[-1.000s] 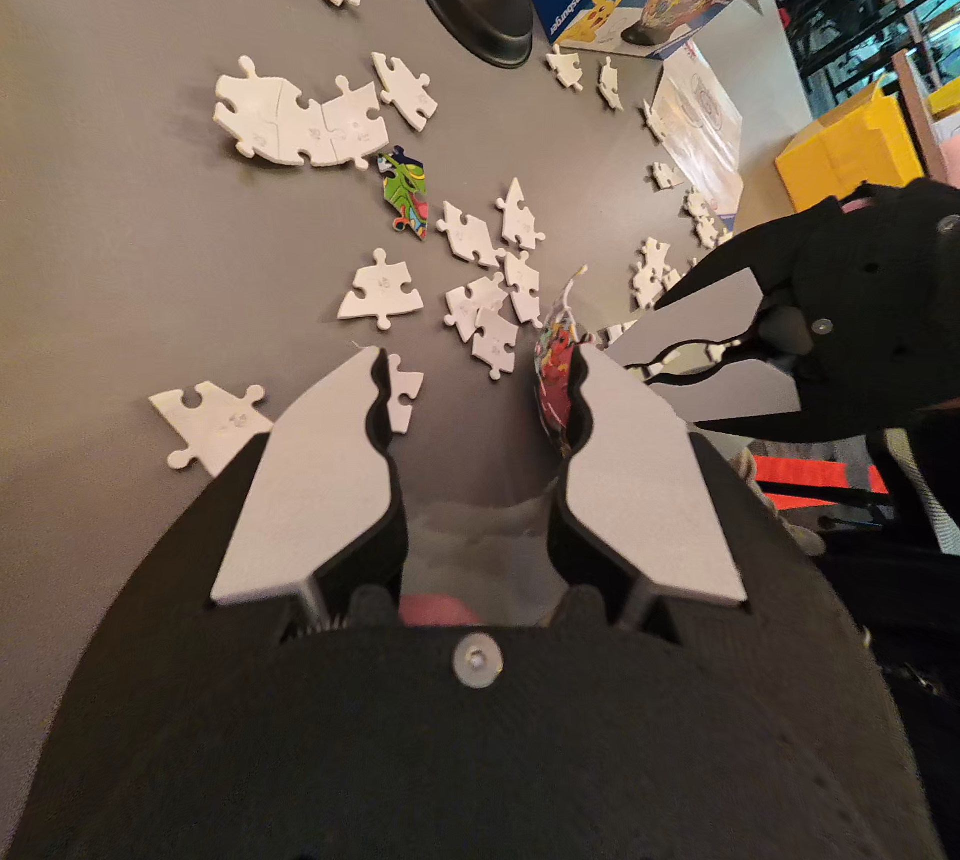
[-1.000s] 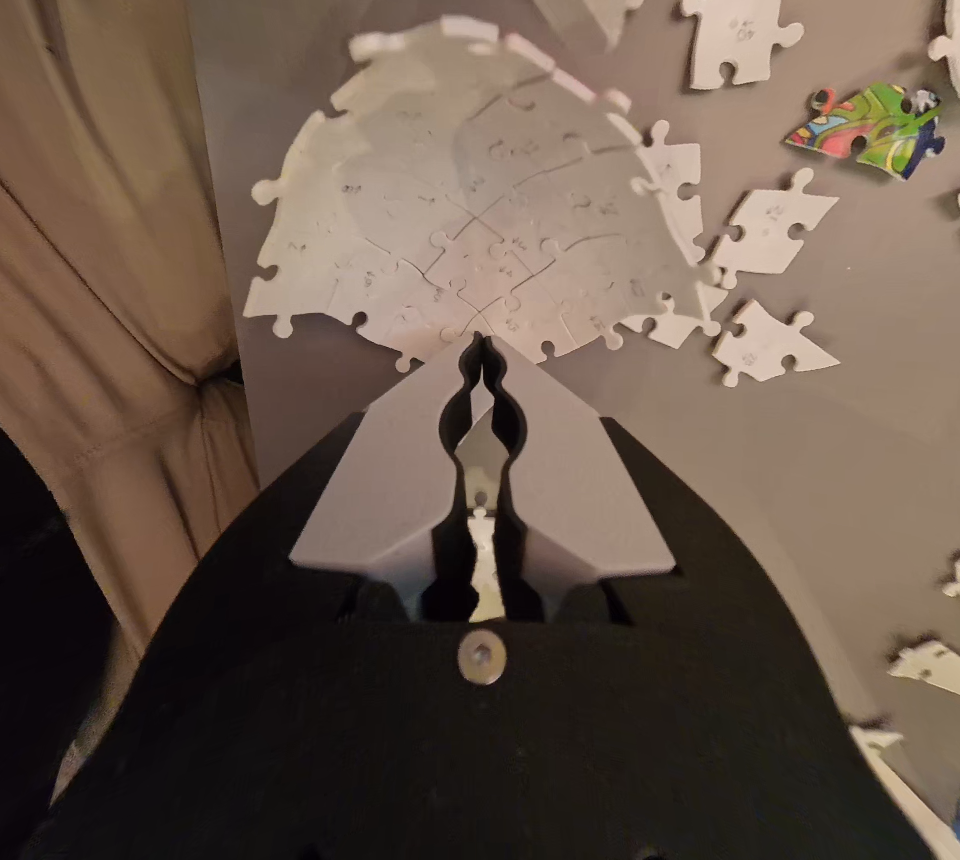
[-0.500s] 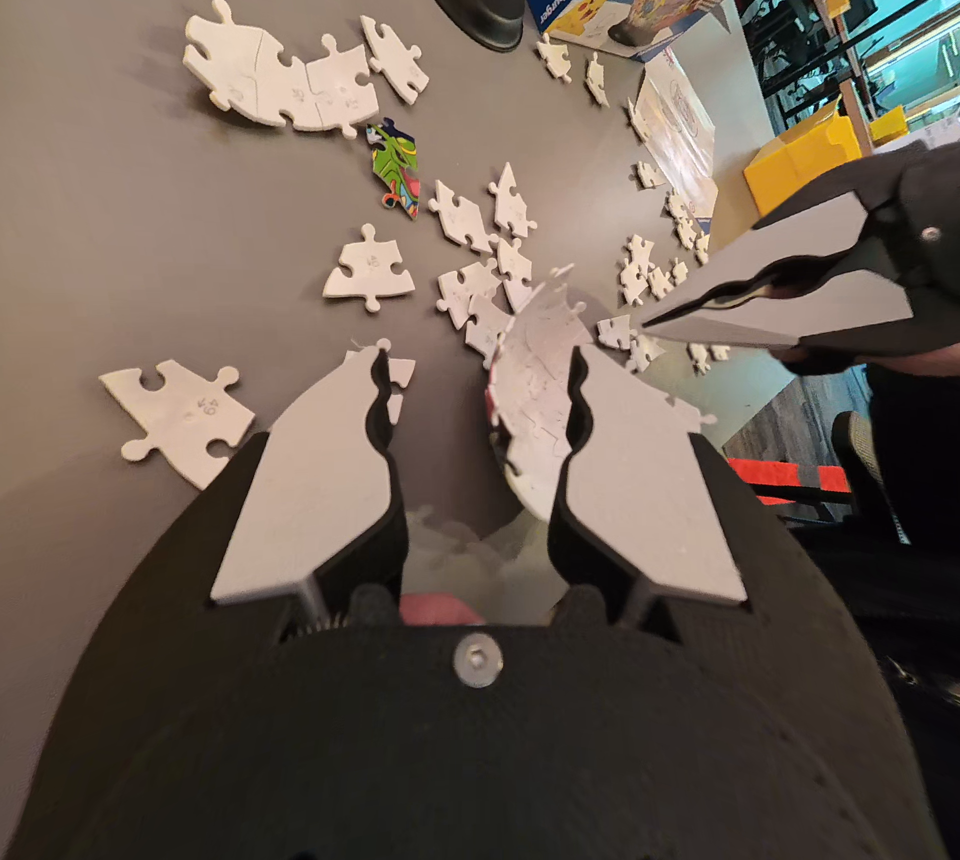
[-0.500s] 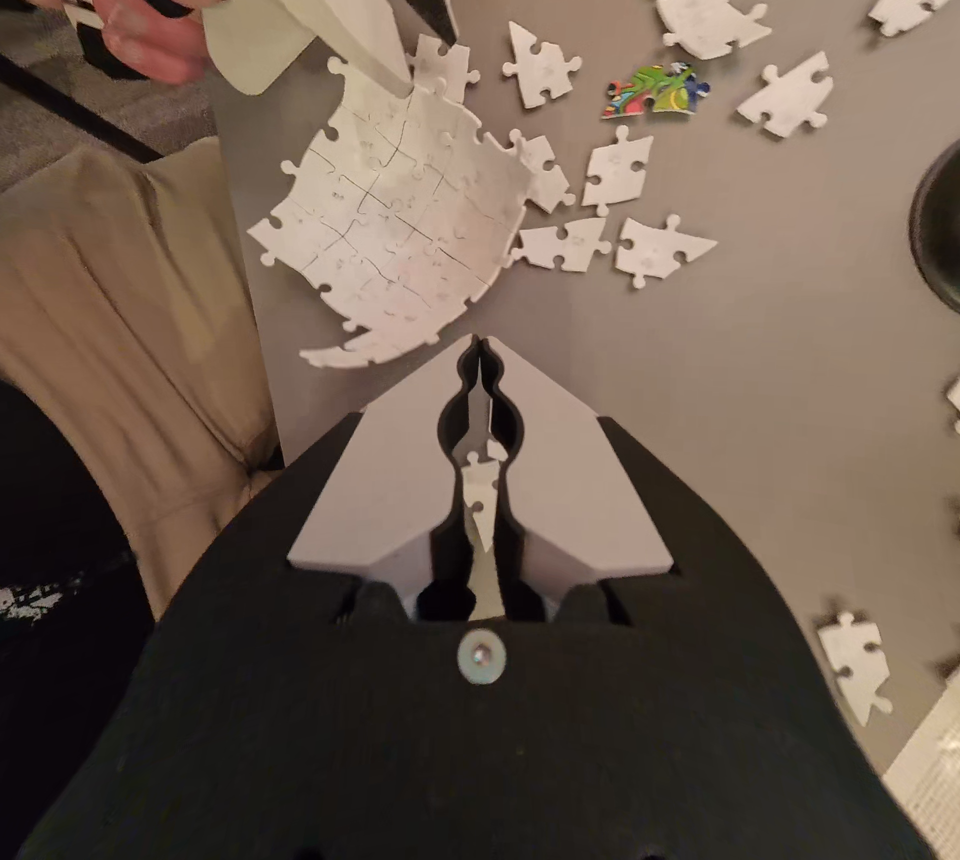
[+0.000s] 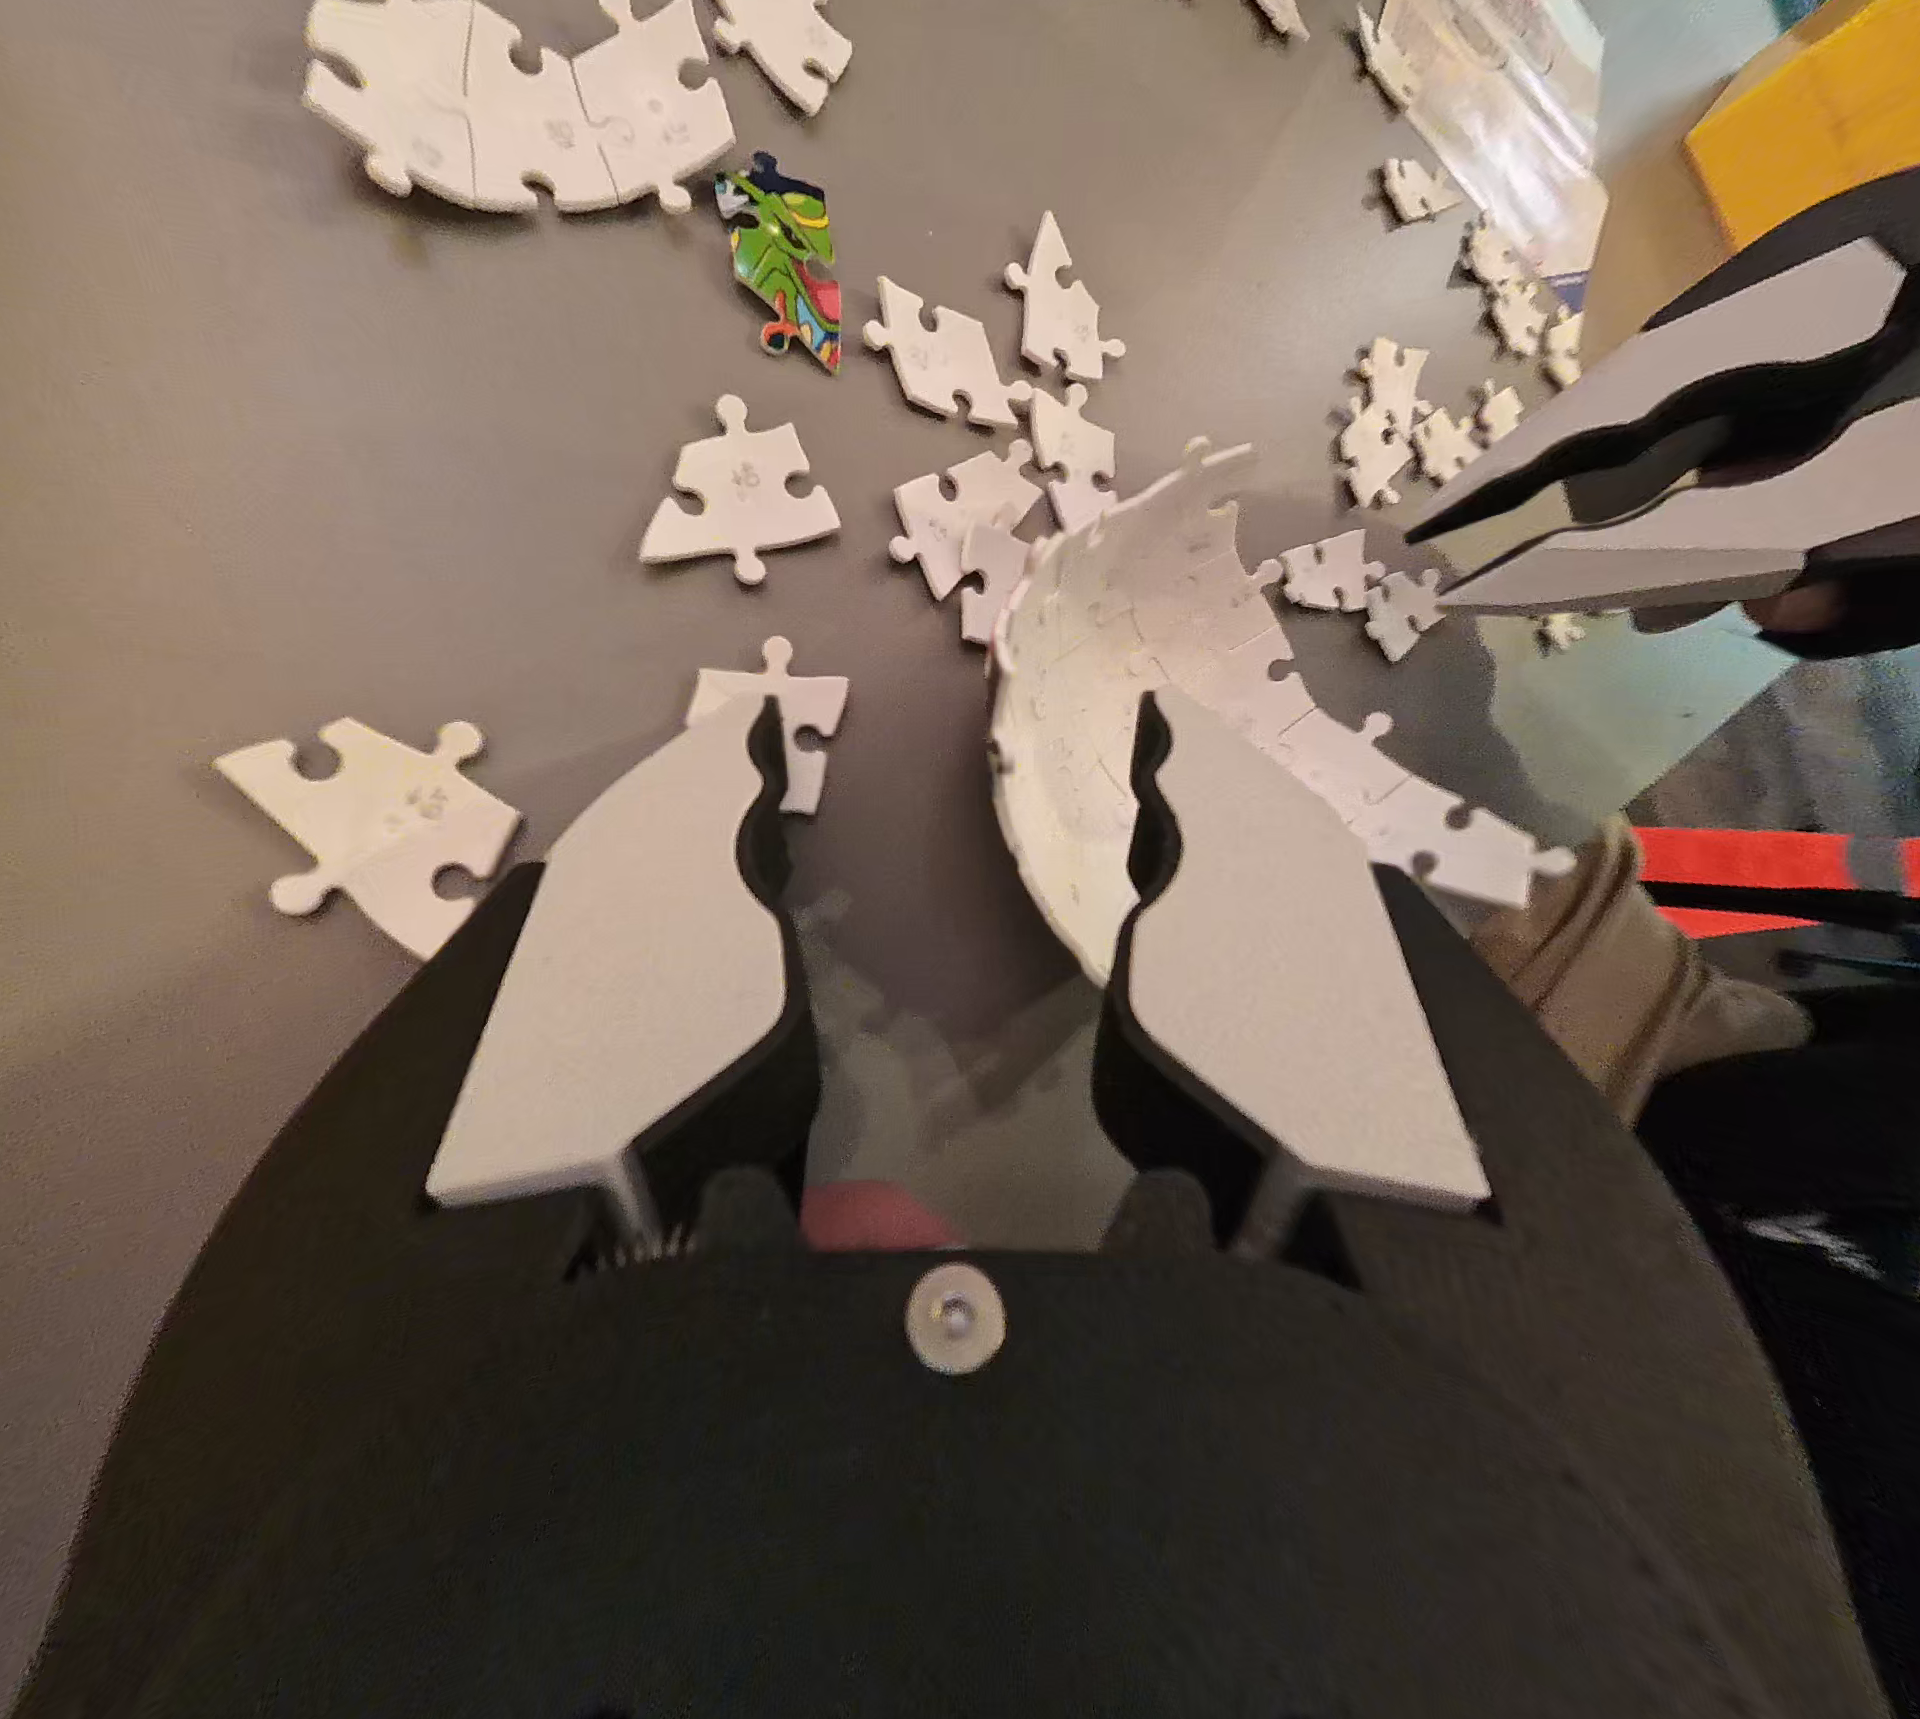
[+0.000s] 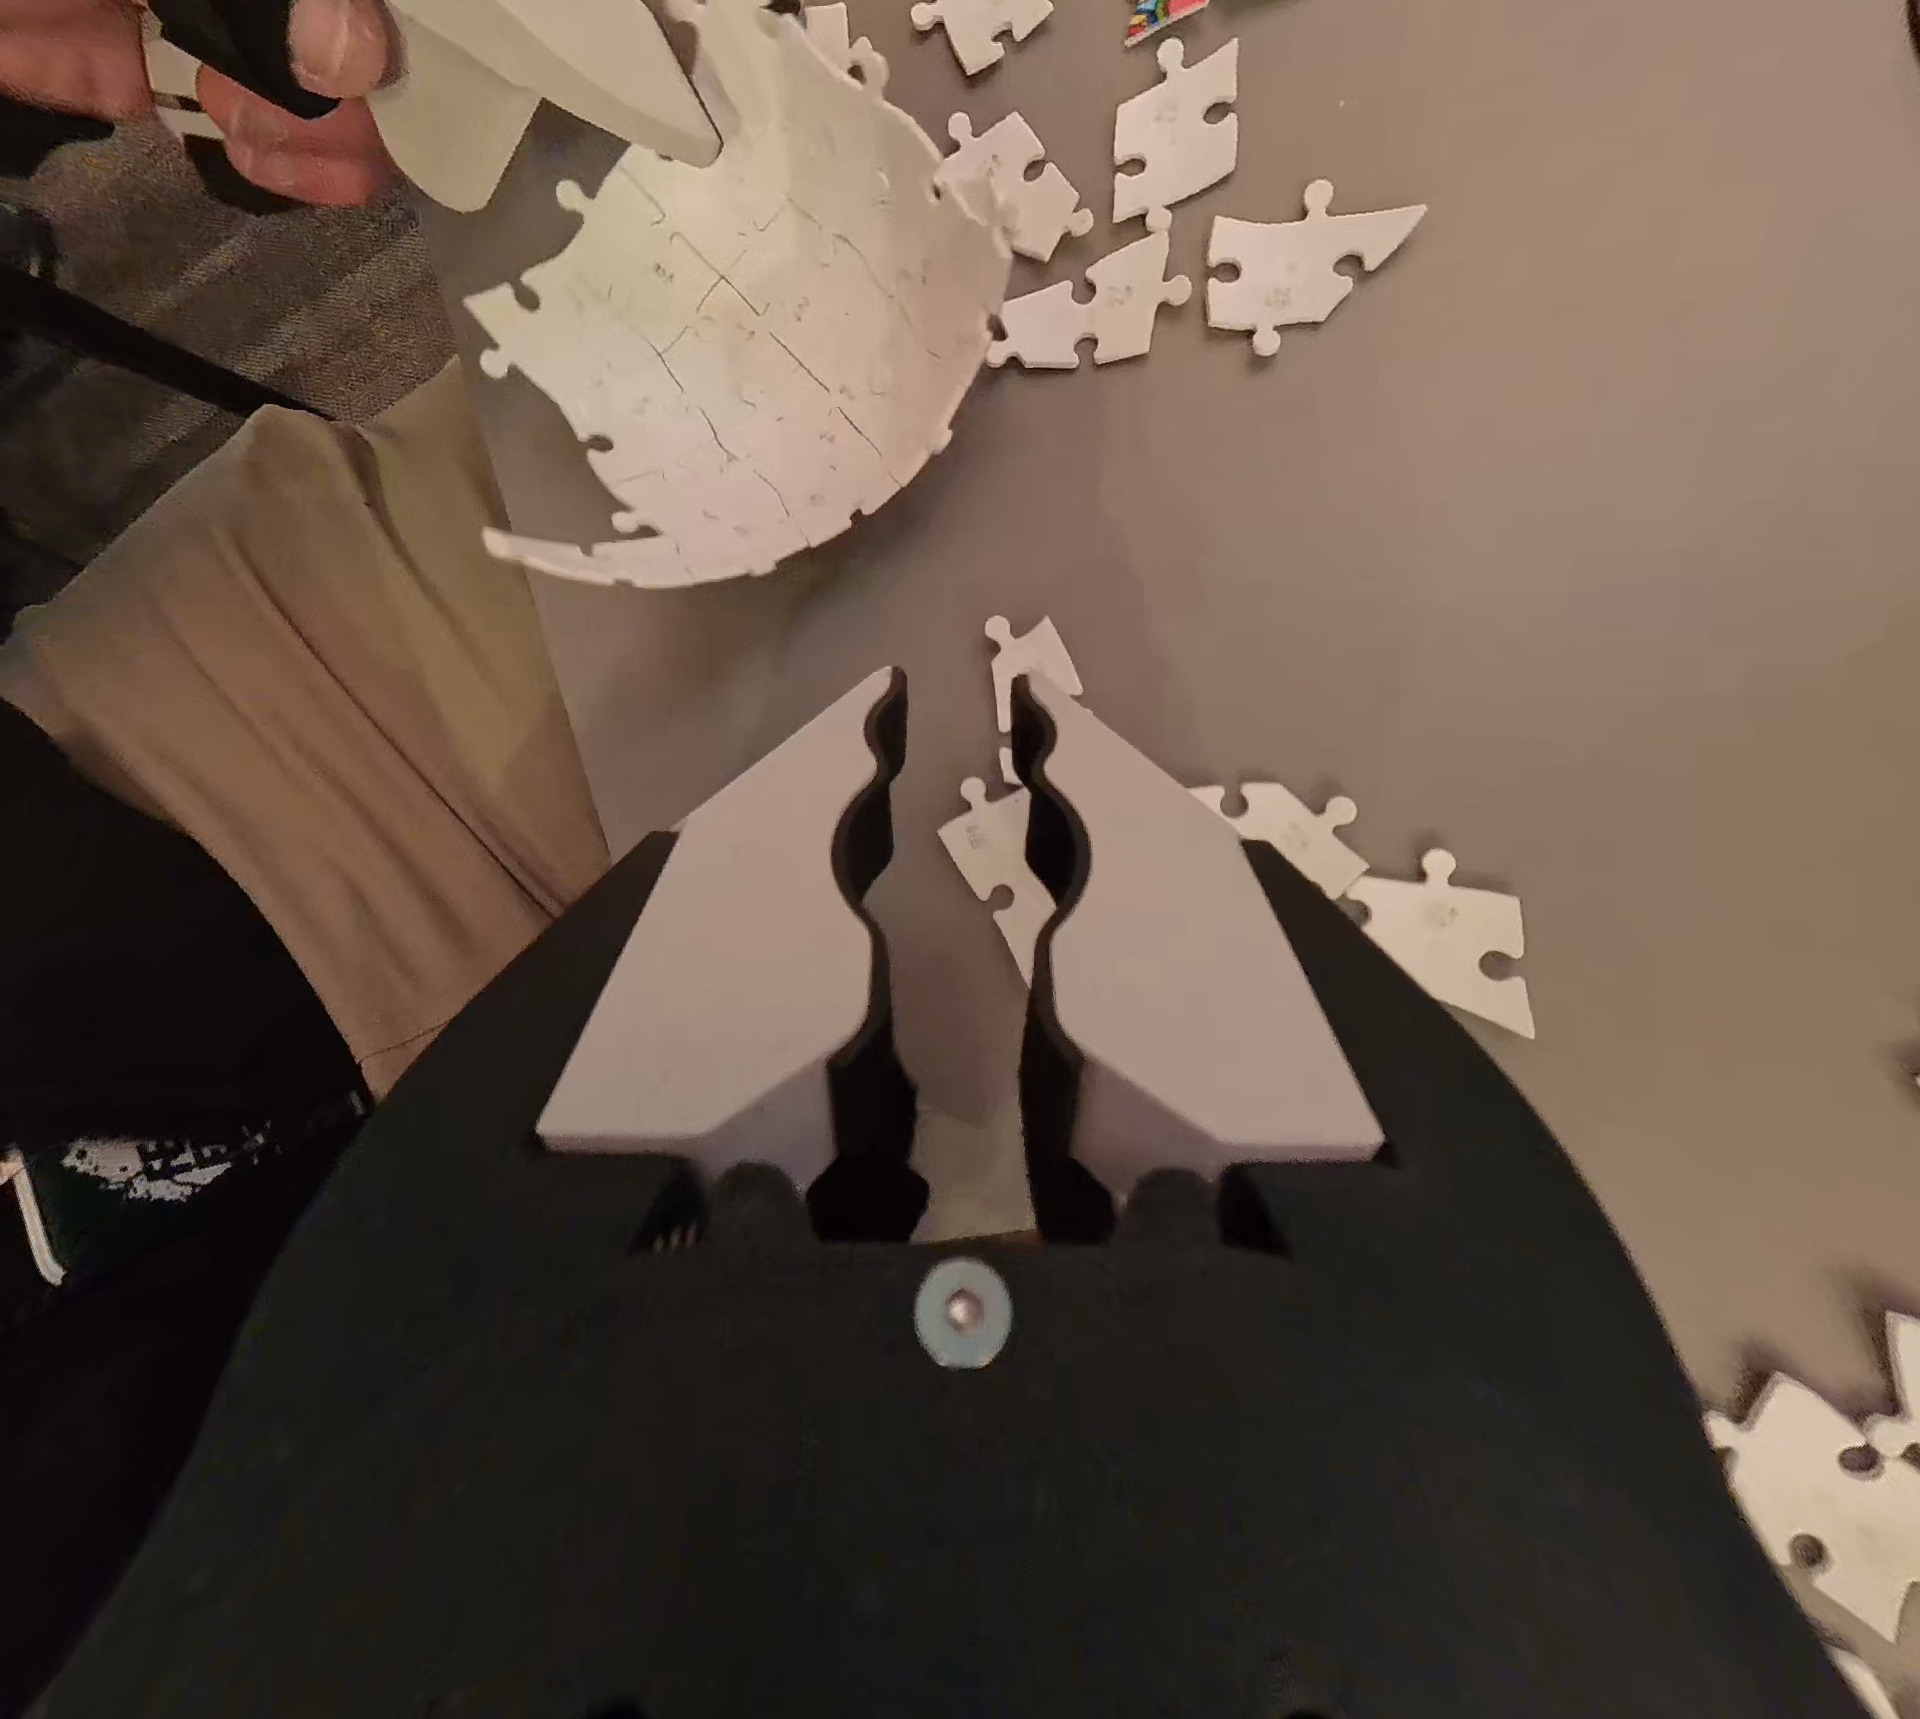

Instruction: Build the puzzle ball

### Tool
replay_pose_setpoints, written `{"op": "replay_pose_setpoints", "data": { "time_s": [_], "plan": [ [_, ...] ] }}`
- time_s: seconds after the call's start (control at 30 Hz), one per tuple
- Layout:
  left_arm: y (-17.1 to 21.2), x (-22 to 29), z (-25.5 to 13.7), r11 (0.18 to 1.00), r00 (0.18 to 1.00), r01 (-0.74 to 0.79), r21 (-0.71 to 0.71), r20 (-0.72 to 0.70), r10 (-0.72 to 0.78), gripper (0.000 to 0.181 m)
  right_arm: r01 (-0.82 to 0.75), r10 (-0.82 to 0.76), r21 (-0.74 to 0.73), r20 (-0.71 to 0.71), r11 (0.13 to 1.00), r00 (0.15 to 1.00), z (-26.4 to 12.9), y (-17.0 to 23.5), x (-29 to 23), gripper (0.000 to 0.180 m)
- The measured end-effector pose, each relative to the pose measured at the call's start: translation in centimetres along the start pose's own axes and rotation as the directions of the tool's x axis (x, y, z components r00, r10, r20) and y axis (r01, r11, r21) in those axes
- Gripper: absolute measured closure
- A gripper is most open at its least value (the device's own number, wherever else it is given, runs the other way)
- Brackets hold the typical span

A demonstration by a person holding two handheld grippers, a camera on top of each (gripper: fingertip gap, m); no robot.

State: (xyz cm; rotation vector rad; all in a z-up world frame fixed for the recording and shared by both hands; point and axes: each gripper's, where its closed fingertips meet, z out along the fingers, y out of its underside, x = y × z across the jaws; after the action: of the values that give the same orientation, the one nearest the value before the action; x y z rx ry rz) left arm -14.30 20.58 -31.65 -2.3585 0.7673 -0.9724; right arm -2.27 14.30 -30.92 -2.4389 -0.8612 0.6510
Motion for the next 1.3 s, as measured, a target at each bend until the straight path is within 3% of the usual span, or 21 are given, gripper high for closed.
{"op": "replay_pose_setpoints", "data": {
  "time_s": [0.23,0.5,0.8,1.17,1.3],
  "plan": [
    [0.0,-0.5,0.2,0.975,0.974,-0.201,-0.098,0.082,0.209,0.137,-0.005,0.005,0.039,0.0,0.999,1.0,-0.3,0.3,0.0,0.165],
    [0.8,-0.1,1.4,0.972,0.977,-0.198,-0.123,0.059,0.207,0.168,-0.007,0.006,0.071,0.009,0.997,1.0,0.2,-0.5,-0.2,0.16],
    [-0.3,0.7,0.8,0.987,0.985,-0.158,0.02,0.072,0.156,0.176,-0.177,0.153,0.159,0.151,0.971,0.977,0.5,-2.2,-0.5,0.145],
    [-0.9,2.1,0.2,0.962,0.969,-0.208,0.178,0.171,0.178,0.178,-0.188,0.172,0.078,0.181,0.979,0.968,3.7,-3.0,-0.8,0.148],
    [-1.0,2.4,-0.2,0.949,0.969,-0.212,0.234,0.179,0.173,0.178,-0.175,0.163,0.055,0.181,0.983,0.97,4.6,-3.0,-0.5,0.157]
  ]
}}
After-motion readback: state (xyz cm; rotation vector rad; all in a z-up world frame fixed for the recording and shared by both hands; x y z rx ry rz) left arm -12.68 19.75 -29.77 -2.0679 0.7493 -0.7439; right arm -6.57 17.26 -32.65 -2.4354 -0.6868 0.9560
